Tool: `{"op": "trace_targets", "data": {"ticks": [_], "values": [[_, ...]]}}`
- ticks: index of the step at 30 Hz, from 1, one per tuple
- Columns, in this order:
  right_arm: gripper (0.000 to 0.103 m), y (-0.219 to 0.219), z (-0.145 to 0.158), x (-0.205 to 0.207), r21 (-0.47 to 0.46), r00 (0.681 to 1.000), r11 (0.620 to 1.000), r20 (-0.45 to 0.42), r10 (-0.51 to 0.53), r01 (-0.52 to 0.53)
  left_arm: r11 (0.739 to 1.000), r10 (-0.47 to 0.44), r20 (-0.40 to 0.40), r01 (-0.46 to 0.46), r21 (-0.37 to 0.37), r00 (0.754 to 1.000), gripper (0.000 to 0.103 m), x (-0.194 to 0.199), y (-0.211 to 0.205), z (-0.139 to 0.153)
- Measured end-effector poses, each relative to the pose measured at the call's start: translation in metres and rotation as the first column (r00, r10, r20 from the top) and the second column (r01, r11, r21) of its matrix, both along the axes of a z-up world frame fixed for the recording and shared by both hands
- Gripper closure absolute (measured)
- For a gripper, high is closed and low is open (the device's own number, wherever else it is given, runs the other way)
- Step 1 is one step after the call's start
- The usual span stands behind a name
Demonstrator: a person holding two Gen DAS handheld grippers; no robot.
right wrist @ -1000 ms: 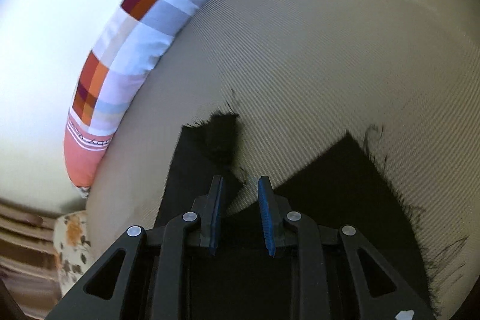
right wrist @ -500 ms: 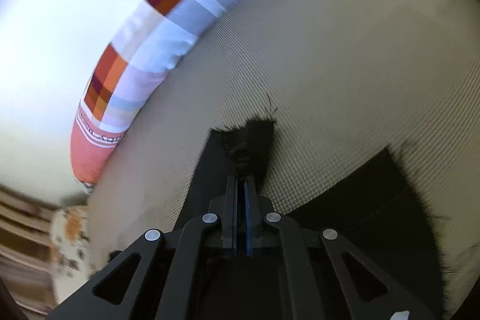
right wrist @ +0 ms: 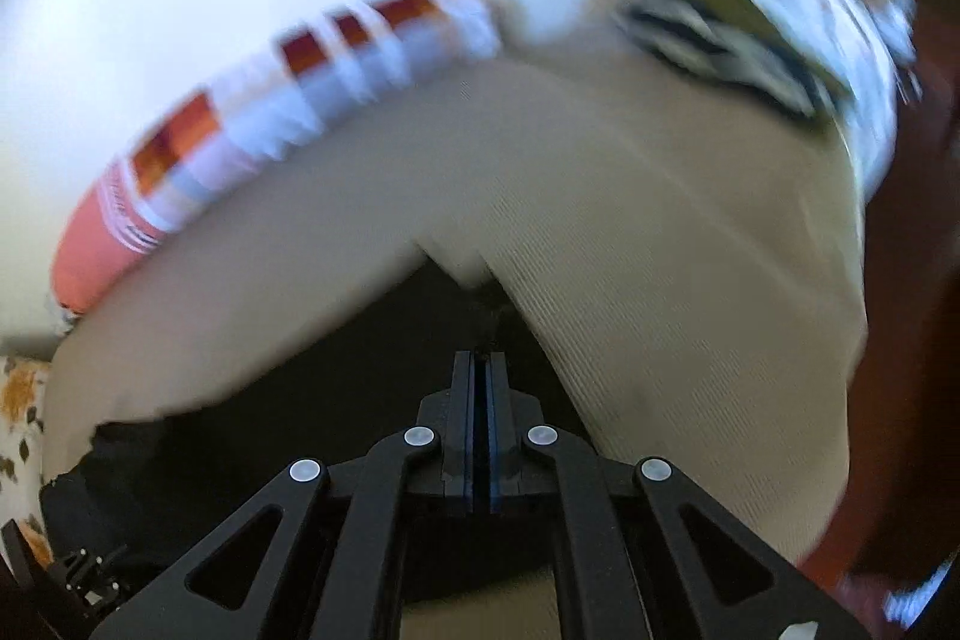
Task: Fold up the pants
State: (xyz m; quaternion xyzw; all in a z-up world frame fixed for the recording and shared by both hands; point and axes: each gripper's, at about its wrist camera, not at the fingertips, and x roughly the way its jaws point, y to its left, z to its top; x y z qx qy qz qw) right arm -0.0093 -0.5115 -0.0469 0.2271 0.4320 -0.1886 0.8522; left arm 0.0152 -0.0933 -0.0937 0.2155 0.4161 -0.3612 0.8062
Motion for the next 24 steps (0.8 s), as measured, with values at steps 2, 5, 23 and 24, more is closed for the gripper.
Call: {"op": "trace_targets", "data": {"ticks": [2,5,23,24], "values": [[0.1,-0.009,-0.026,-0.019,0.047,0.998,0.998,-0.047,-0.036,0.038,0.998,-0.043,-0.002,0.043,0.034,0.999,0.09,-0.005,-0.003,-0.006],[0.101,-0.012,-0.051,-0.036,0.085,0.994,0.994,-0.081,-0.067,0.073,0.993,-0.095,-0.004,0.095,0.077,0.995,0.088,-0.01,-0.004,-0.013],[0.102,-0.003,-0.056,-0.044,-0.008,0.993,0.997,-0.093,-0.078,0.077,0.989,0.027,-0.168,-0.051,-0.142,0.985,0.039,-0.006,0.041,0.022],[0.102,-0.001,-0.056,-0.044,-0.02,0.993,0.997,-0.096,-0.075,0.073,0.983,0.057,-0.177,-0.086,-0.161,0.983,0.038,-0.001,0.049,0.024]]}}
